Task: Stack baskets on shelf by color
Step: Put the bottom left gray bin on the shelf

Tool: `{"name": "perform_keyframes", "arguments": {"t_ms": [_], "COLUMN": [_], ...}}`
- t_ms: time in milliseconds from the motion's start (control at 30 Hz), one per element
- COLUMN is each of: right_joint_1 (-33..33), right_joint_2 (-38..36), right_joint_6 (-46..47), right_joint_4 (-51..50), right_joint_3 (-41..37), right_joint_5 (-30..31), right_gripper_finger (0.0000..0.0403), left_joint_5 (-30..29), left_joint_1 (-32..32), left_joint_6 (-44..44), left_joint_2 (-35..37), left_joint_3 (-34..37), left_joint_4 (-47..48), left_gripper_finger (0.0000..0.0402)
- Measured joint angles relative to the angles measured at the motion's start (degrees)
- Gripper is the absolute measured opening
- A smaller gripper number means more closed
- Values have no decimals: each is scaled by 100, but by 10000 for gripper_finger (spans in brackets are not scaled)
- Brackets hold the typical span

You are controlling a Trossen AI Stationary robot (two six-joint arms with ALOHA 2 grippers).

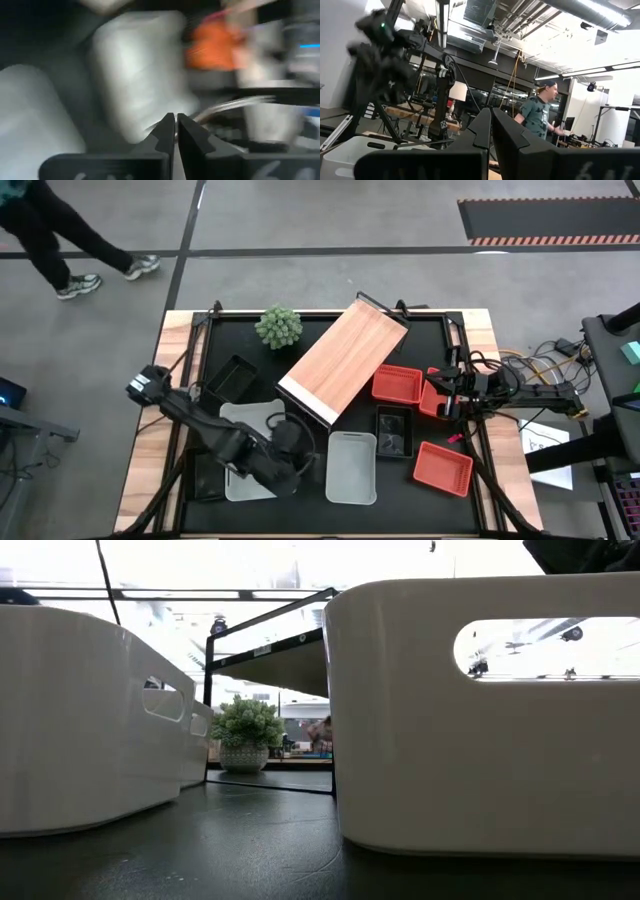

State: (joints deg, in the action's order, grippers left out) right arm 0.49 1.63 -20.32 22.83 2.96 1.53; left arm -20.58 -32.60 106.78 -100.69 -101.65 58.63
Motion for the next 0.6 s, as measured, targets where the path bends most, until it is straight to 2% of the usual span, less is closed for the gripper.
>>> {"name": "perform_keyframes", "arguments": {"t_ms": [100,167,600], "right_joint_1": [0,0,0], "right_joint_2": [0,0,2], "right_joint_6": [2,4,15], "right_joint_4": [0,0,-4], "right_joint_3": [0,0,14], "right_joint_5": [0,3,2], "right_gripper_finger": [9,9,9], "left_joint_5": [1353,1943,1858], "left_joint_1": [26,48,279], "left_joint_6": [1322,1575,1491], "left_joint_2": [-176,-323,-690], "left_joint_3": [62,125,296], "left_joint_4": [1252,1569,1290], "left_gripper_finger": [3,3,5]}}
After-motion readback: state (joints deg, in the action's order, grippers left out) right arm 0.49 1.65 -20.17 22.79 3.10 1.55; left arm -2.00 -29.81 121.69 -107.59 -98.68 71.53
